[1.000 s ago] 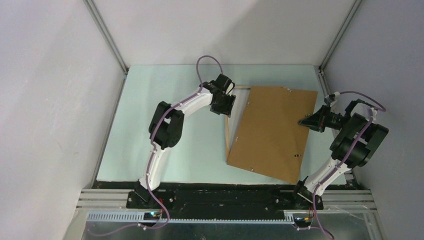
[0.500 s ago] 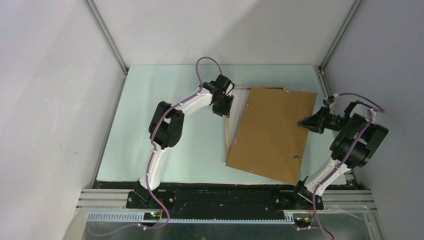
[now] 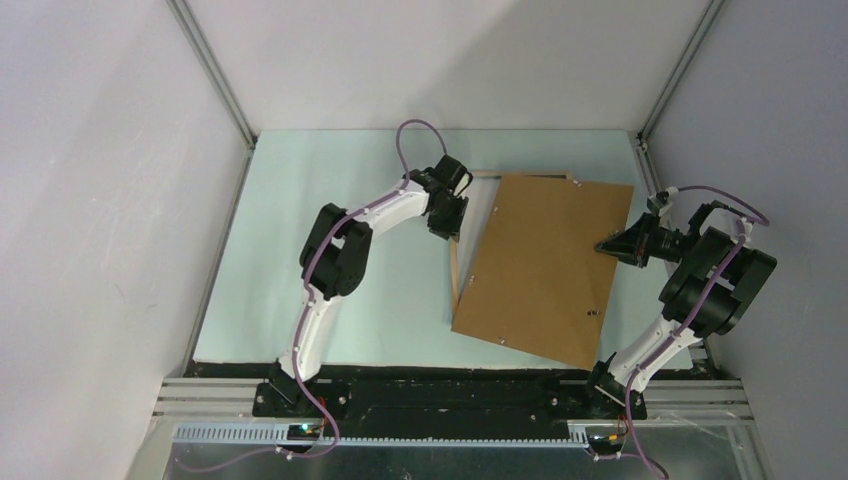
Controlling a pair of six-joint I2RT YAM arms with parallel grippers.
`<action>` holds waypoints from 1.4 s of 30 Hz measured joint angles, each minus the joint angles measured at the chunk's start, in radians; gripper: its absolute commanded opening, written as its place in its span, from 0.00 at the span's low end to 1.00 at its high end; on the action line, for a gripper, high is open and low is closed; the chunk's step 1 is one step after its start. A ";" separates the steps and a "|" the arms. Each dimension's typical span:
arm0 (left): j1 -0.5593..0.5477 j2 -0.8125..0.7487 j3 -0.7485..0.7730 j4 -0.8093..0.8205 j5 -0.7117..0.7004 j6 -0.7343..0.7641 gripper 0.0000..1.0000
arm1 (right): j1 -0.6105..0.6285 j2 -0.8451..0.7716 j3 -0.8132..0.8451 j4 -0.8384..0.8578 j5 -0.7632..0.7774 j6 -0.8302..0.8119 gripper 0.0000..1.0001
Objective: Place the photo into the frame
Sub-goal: Move the photo frame to the center of the board.
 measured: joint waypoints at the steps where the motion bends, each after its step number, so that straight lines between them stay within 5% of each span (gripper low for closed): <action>1: -0.003 0.000 -0.002 0.000 -0.002 -0.001 0.34 | 0.000 0.000 -0.001 0.001 0.000 0.000 0.00; 8: -0.011 -0.001 -0.008 0.003 -0.023 -0.014 0.25 | 0.000 0.000 -0.009 0.007 0.000 0.001 0.00; 15: -0.010 -0.023 -0.050 0.043 -0.023 -0.026 0.01 | 0.004 0.000 -0.013 0.025 0.000 0.015 0.00; 30: 0.153 -0.143 -0.240 0.088 -0.001 -0.024 0.00 | 0.103 0.000 -0.024 0.152 -0.023 0.133 0.00; 42: 0.267 -0.261 -0.427 0.142 0.023 -0.028 0.00 | 0.287 0.000 -0.034 0.489 -0.037 0.494 0.00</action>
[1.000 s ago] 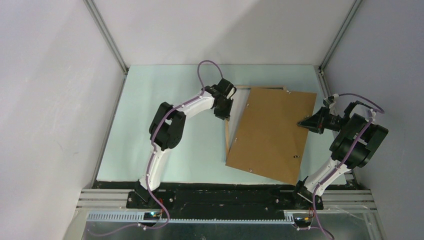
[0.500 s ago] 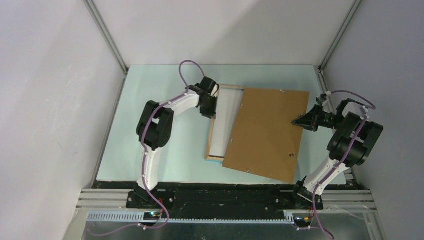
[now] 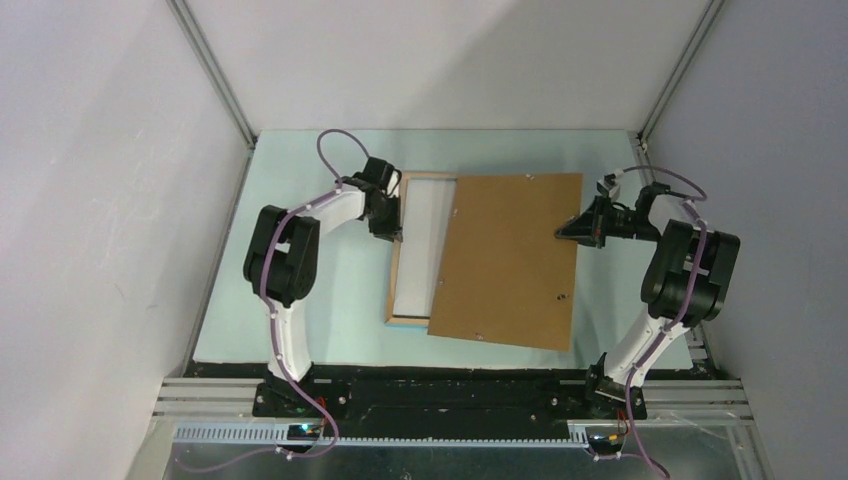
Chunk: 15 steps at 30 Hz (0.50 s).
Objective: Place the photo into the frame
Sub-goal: Move the photo frame to the center of the board.
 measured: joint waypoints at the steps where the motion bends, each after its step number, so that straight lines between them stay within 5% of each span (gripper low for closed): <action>1: 0.006 -0.007 -0.010 0.002 0.003 0.000 0.00 | 0.010 0.000 -0.003 0.028 0.001 0.030 0.00; 8: 0.033 -0.057 -0.082 0.014 0.010 0.005 0.00 | 0.108 0.000 -0.018 0.306 0.016 0.330 0.00; 15: 0.045 -0.089 -0.121 0.006 0.010 0.020 0.15 | 0.191 0.058 -0.002 0.464 0.016 0.486 0.00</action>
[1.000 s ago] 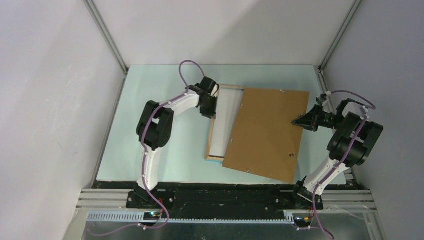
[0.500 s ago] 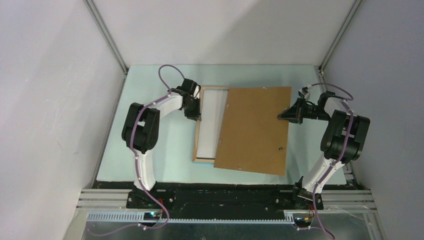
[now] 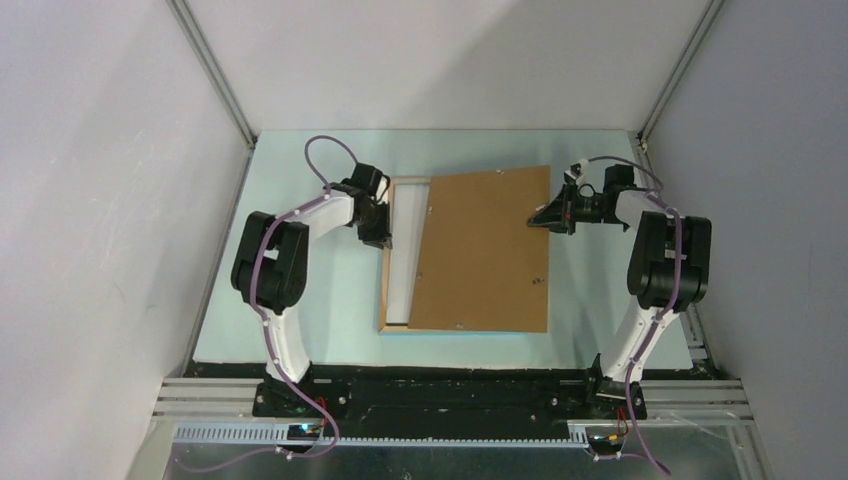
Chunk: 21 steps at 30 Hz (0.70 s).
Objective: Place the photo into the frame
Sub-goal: Move the photo frame to the center of the board.
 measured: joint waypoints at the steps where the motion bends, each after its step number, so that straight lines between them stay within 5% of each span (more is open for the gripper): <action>1: 0.003 -0.002 -0.002 -0.003 0.000 0.003 0.19 | 0.011 0.014 0.003 0.019 0.000 0.020 0.00; 9: 0.019 -0.021 -0.010 -0.020 -0.007 0.039 0.49 | 0.066 0.095 0.081 0.063 0.000 0.089 0.00; 21: 0.026 -0.048 -0.009 -0.023 -0.006 0.071 0.73 | 0.101 0.176 0.150 0.117 -0.002 0.146 0.00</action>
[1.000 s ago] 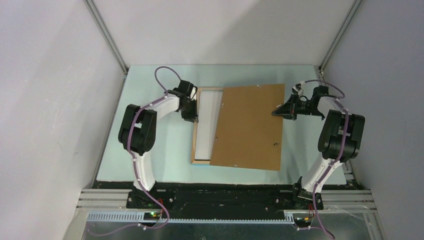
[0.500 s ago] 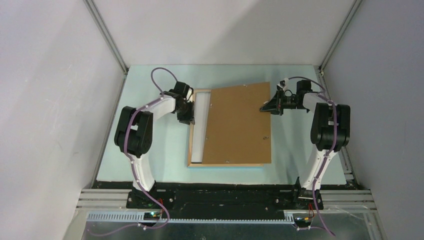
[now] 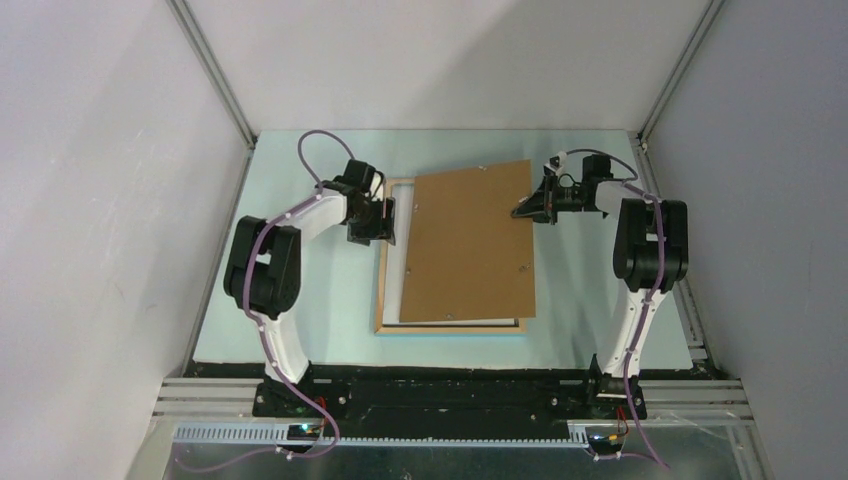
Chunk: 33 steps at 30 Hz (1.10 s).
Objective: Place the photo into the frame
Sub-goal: Move the photo frame to the center of the board, then place the photo frame item in the photo frame.
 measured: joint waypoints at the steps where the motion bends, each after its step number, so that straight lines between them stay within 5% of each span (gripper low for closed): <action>1: 0.002 -0.003 0.000 0.000 0.000 0.000 0.74 | 0.006 0.005 0.000 0.013 0.000 0.012 0.00; 33: 0.059 -0.126 0.000 0.009 -0.001 0.018 0.76 | 0.114 0.071 0.002 0.268 0.001 0.214 0.00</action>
